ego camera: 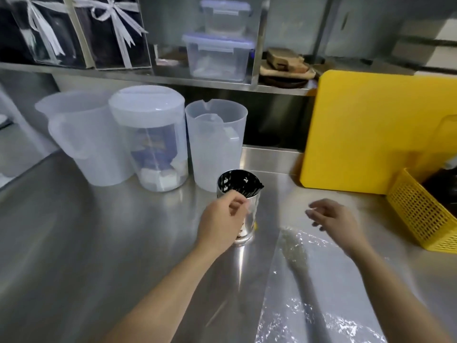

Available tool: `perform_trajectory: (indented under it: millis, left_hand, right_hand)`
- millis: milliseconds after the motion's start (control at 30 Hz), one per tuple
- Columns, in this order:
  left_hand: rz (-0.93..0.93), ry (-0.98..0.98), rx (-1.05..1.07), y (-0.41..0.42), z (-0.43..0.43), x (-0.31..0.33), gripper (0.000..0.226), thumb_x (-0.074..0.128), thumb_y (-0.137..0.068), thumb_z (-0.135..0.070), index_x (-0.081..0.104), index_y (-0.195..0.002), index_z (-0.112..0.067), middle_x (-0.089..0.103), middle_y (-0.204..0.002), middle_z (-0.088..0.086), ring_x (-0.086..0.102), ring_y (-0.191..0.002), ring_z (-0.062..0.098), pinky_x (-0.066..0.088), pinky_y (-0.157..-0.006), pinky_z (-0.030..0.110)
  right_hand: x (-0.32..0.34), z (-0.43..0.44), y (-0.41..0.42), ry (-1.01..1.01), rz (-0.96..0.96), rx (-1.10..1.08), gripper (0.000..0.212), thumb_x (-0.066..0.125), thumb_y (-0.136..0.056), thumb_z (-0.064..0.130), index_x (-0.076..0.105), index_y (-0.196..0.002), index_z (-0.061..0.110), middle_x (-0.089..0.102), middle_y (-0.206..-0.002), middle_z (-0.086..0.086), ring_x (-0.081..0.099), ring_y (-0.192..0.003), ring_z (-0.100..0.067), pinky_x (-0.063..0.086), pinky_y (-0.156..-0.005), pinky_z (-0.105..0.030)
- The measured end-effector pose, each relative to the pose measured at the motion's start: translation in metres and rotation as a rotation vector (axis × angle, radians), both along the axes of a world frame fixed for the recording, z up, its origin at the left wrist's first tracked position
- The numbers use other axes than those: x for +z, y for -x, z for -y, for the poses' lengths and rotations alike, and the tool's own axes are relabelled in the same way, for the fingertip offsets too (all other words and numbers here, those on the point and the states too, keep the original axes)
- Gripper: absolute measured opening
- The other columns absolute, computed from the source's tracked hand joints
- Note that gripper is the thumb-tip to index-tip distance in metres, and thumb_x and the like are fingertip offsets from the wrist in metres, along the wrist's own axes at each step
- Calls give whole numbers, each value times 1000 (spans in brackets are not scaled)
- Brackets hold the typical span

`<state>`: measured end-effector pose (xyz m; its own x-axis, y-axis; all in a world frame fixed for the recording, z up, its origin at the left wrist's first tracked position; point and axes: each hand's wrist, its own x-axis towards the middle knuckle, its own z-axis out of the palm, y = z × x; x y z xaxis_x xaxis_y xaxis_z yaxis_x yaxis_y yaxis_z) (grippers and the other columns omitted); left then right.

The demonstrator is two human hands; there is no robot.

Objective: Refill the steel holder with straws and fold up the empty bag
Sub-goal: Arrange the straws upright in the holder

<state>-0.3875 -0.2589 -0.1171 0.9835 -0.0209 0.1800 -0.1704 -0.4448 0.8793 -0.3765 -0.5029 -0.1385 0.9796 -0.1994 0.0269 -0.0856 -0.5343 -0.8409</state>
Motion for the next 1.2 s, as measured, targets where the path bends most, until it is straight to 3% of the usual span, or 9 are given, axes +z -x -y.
perform_trajectory:
  millis: [100,233,333,433,600,700,767,933,1200]
  left_hand:
    - [144,-45,47,-12,-7,2,20,66,-79,-21,61,-99,-20,61,-95,-8,59,-93,12,48,-89,31]
    - [209,-163,13,-33,-15,3,61,75,-70,-30,49,-123,-21,40,-117,-15,37,-113,4,24,-100,20]
    - [202,-227,-74,-46,-19,2,80,77,-65,-40,36,-132,-26,30,-121,-21,20,-110,-9,14,-101,20]
    - [132,-228,-144,-55,-22,0,88,76,-65,-43,27,-137,-30,26,-121,-22,13,-95,-18,13,-103,23]
    - [156,-206,-69,-68,-23,-11,115,81,-53,-50,10,-141,-30,4,-149,-9,3,-129,-6,6,-114,30]
    - [6,-105,-92,-79,-24,-12,125,82,-48,-53,-1,-140,-37,5,-153,-7,1,-137,3,7,-115,33]
    - [-114,-47,-162,-89,-27,-10,122,78,-42,-61,-3,-134,-50,21,-151,-6,13,-141,18,17,-116,41]
    - [-190,5,-259,-110,-31,-10,113,80,-53,-51,9,-140,-40,37,-143,-7,32,-134,17,29,-112,40]
    - [-82,100,-168,-116,-27,-13,70,79,-65,-35,31,-116,-34,46,-117,-13,47,-114,7,34,-93,19]
  right_hand:
    - [17,-35,-15,-46,14,121,20,68,-80,8,61,-99,7,59,-76,-10,53,-55,-14,41,-44,-16]
    - [39,-69,-33,-106,42,283,35,74,-72,6,59,-102,15,59,-90,-5,51,-60,-7,43,-47,-16]
    - [47,-81,-46,-66,0,395,47,78,-68,8,59,-109,21,59,-103,5,52,-72,-14,48,-60,-19]
    - [49,-88,-55,-68,-56,461,50,77,-69,7,58,-114,21,58,-87,12,54,-73,-11,50,-74,-23]
    - [44,-94,-65,8,-41,465,52,78,-69,13,55,-114,26,59,-108,7,60,-88,-12,52,-82,-23]
    - [42,-96,-71,-1,-30,423,51,76,-71,10,53,-113,27,56,-113,3,60,-80,-18,52,-67,-20]
    - [43,-97,-74,-3,-70,443,54,74,-73,7,51,-119,22,56,-112,3,58,-73,-16,49,-56,-16]
    - [51,-98,-88,73,-161,490,61,75,-71,6,50,-126,16,59,-110,-2,63,-85,-25,47,-53,-14]
    - [50,-98,-103,139,-97,469,18,71,-77,18,66,-94,13,67,-83,-22,53,-55,-18,45,-51,-21]
